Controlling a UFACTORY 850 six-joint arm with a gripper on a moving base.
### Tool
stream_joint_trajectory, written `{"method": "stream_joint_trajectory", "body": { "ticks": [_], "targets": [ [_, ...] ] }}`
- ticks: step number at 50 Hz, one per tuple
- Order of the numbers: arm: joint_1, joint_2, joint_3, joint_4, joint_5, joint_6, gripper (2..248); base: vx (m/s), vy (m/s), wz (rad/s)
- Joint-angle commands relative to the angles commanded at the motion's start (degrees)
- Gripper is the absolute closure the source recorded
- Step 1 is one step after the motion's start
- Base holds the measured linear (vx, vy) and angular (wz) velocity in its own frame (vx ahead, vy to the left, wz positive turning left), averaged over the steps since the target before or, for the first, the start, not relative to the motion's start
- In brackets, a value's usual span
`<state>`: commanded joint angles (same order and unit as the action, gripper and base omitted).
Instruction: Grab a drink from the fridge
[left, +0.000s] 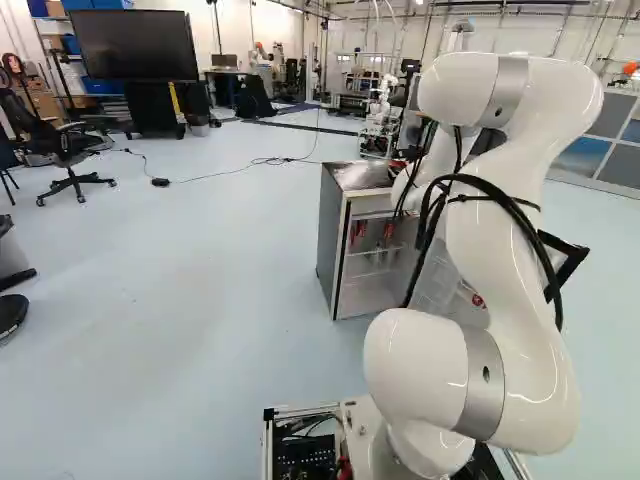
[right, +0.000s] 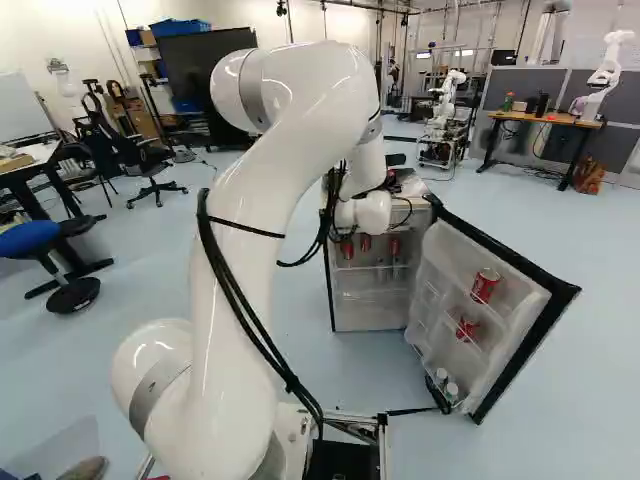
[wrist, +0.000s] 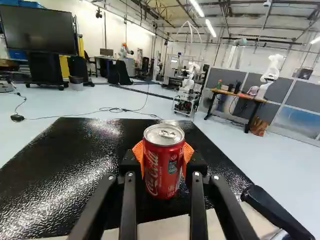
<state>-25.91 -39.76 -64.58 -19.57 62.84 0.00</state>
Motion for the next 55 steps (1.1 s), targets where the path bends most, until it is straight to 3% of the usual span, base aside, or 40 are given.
{"method": "stream_joint_trajectory", "body": {
  "ticks": [13,14,19,20,24,25,29,30,35,36,55],
  "targets": [
    [0.0,-0.3,-0.4,0.0,-0.2,0.0,153,0.000,0.000,0.000],
    [0.0,-0.3,-0.4,0.0,-0.2,0.0,125,0.000,0.000,0.000],
    [0.0,-0.3,-0.4,0.0,-0.2,0.0,125,0.000,0.000,0.000],
    [0.0,-0.3,-0.4,0.0,-0.2,0.0,91,0.000,0.000,0.000],
    [0.0,-0.3,-0.4,0.0,-0.2,0.0,91,0.000,0.000,0.000],
    [0.0,-0.3,-0.4,0.0,-0.2,0.0,56,0.000,0.000,0.000],
    [0.0,-0.3,-0.4,0.0,-0.2,0.0,56,0.000,0.000,0.000],
    [0.0,-0.3,-0.4,0.0,-0.2,0.0,20,0.000,0.000,0.000],
    [0.0,-0.2,-0.3,0.0,-0.2,0.0,20,0.000,0.000,0.000],
    [0.0,-0.2,-0.2,0.0,-0.2,0.0,3,0.000,0.000,0.000],
    [-1.0,5.3,5.3,0.0,-0.2,0.0,3,0.000,0.000,0.000]
  ]
}}
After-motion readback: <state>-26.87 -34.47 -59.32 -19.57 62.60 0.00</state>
